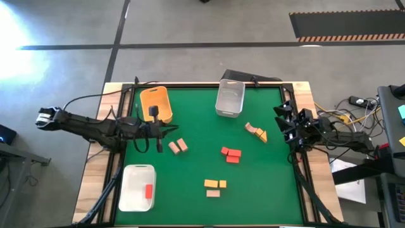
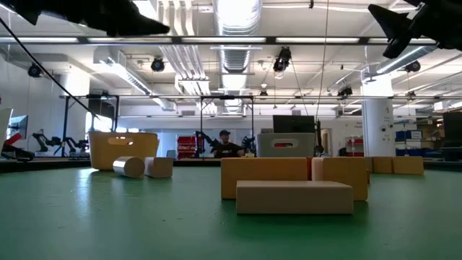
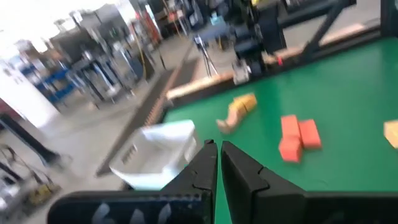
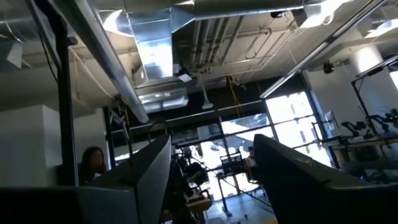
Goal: Sort & place blocks by color
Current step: Put the brown block into the gray bin
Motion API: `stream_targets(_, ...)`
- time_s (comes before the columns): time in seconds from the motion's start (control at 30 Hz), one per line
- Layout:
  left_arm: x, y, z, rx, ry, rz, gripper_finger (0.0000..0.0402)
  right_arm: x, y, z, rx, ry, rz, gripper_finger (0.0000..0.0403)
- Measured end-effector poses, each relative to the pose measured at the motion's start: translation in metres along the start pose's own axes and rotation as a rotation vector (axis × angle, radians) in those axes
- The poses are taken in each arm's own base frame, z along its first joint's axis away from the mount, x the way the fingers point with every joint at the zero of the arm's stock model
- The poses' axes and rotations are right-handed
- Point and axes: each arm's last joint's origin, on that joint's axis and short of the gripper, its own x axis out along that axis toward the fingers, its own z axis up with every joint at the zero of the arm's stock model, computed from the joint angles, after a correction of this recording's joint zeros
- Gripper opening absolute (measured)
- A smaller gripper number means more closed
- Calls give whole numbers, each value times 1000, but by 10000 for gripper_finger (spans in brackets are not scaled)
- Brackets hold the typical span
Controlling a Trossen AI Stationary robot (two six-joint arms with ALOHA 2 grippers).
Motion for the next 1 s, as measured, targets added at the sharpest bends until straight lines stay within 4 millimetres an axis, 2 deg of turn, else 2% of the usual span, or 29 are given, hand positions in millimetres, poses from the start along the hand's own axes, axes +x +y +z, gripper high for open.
stream_targets(0.2, 0, 4, 11, 36, -118, 53, 5, 8, 2, -2, 29, -22, 24, 219)
stream_targets(0.4, 3, 4, 13, 33, -128, 57, 5, 20, 3, -7, 32, -35, 27, 219)
stream_targets(0.53, 4, 3, 12, 41, -131, 59, 5, 51, 3, -24, -12, 128, -4, 219)
stream_targets(0.77, 3, 4, 12, 51, -136, 62, 5, 105, 8, -22, -45, 220, -53, 219)
stream_targets(0.87, 3, 3, 12, 52, -134, 61, 5, 122, 7, -31, -11, 410, -136, 219)
stream_targets(1.0, 3, 3, 12, 54, -132, 60, 5, 137, 5, -29, 8, 666, -346, 219)
